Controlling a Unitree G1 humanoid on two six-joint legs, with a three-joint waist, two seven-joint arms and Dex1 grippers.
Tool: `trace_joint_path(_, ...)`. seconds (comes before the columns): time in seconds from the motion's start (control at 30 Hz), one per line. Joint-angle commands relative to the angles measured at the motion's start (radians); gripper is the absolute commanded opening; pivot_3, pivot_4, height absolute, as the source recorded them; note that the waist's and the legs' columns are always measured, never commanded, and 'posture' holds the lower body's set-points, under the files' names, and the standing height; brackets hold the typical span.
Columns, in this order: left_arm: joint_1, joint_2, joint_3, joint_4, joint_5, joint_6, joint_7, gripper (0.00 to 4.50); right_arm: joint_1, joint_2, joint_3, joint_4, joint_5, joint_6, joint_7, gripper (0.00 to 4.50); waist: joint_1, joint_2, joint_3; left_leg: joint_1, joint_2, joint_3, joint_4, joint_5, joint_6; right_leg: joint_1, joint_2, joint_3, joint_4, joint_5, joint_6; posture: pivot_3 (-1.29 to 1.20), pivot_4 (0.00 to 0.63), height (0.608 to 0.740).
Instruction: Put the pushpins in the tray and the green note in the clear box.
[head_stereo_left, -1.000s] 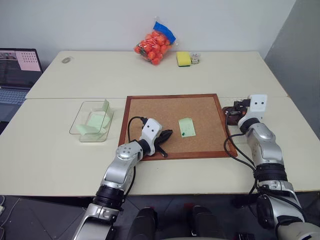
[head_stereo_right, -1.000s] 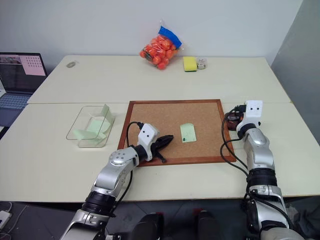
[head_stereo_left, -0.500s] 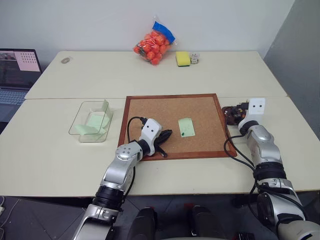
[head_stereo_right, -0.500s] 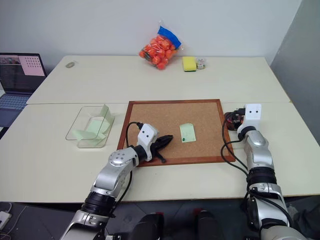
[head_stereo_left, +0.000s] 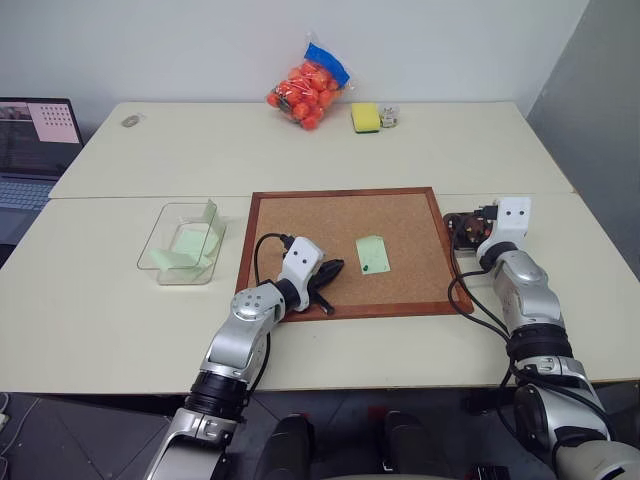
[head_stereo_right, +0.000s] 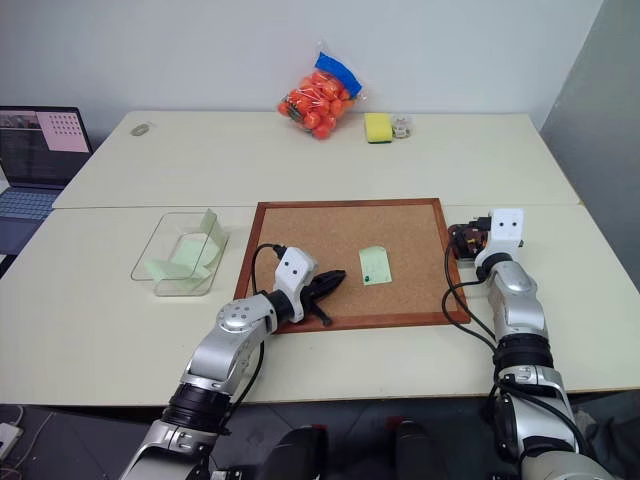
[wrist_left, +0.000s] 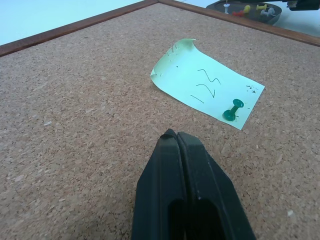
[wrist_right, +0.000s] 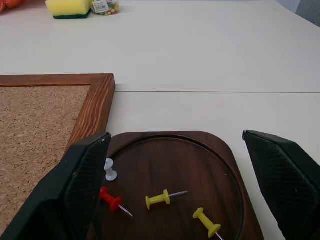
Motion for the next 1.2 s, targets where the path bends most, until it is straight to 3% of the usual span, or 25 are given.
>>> trace_joint_path(0.03,0.023,-0.002,-0.024,0.004,0.000,0.015,-0.010,0.00,-0.015,-0.011,-0.012,-0.032,0.007,-0.022,0.000,4.49,0.000,0.000,0.000,0.000,0.000,0.000,0.000,0.000,0.000,0.000,0.000,0.000,0.000,0.000,0.000,0.00,0.150,0.740)
trace_joint_path(0.33,0.030,-0.004,-0.024,0.001,0.000,0.016,-0.005,0.00,0.051,-0.009,0.026,-0.210,0.011,-0.043,0.076,4.49,0.000,0.000,0.000,0.000,0.000,0.000,0.000,0.000,0.000,0.000,0.000,0.000,0.000,0.000,0.000,0.00,0.150,0.740)
trace_joint_path(0.7,0.031,-0.006,-0.029,0.000,0.000,0.016,-0.010,0.00,0.171,0.009,0.188,-0.477,0.089,0.024,0.350,4.49,0.000,0.000,0.000,0.000,0.000,0.000,0.000,0.000,0.000,0.000,0.000,0.000,0.000,0.000,0.000,0.00,0.150,0.740)
trace_joint_path(1.0,0.033,-0.007,-0.030,-0.001,0.002,0.015,-0.010,0.00,0.227,-0.002,0.341,-0.488,0.086,0.035,0.542,4.49,0.001,0.000,0.000,0.000,0.000,-0.001,0.000,0.000,0.000,0.000,0.000,-0.001,-0.001,0.000,0.000,0.00,0.150,0.740)
trace_joint_path(1.2,0.039,-0.010,-0.031,-0.005,0.004,0.014,-0.002,0.00,0.226,0.001,0.402,-0.441,0.042,-0.006,0.586,4.49,0.000,0.000,0.000,0.000,0.000,-0.001,0.000,0.000,0.000,0.000,0.000,-0.001,-0.001,0.000,0.000,0.00,0.150,0.740)
